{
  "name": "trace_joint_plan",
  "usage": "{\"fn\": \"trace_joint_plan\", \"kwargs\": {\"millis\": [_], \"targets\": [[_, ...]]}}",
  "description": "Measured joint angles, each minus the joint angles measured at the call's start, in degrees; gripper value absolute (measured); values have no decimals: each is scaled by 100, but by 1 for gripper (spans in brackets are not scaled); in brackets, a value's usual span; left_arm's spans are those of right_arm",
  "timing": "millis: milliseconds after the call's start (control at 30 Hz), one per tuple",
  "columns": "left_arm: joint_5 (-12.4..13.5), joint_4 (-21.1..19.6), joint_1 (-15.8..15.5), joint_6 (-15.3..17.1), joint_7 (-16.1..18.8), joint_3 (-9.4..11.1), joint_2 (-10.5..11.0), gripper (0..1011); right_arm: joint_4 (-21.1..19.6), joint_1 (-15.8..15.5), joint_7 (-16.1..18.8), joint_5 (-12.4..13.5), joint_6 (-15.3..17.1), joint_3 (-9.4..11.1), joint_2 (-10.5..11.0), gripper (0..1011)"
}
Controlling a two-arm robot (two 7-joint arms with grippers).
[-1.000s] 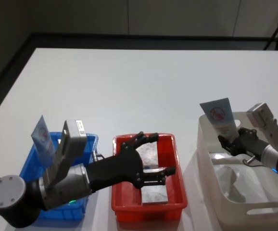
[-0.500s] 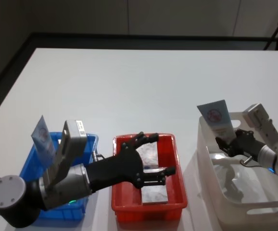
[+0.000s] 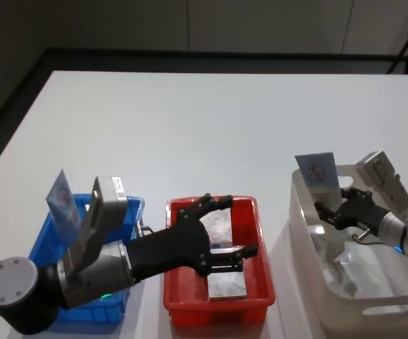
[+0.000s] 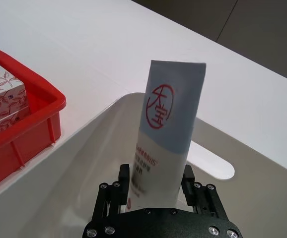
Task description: Bimanual collaborative sorting of washing and personal care products
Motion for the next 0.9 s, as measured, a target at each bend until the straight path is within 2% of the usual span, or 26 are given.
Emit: {"fn": "trace_joint_plan", "kwargs": {"millis": [67, 300, 467, 900], "targets": [[0, 0, 0, 0, 0, 0, 0, 1002, -2, -2, 0, 0, 1, -1, 0, 655], [0, 0, 0, 0, 0, 0, 0, 1002, -11, -7, 0, 4, 3, -1, 3, 889], [0, 0, 0, 0, 0, 0, 0, 1002, -13, -10, -1, 6, 5, -1, 5, 996], [0, 0, 0, 0, 0, 0, 0, 1002, -21, -15, -1, 8, 10, -1, 8, 1001]]}}
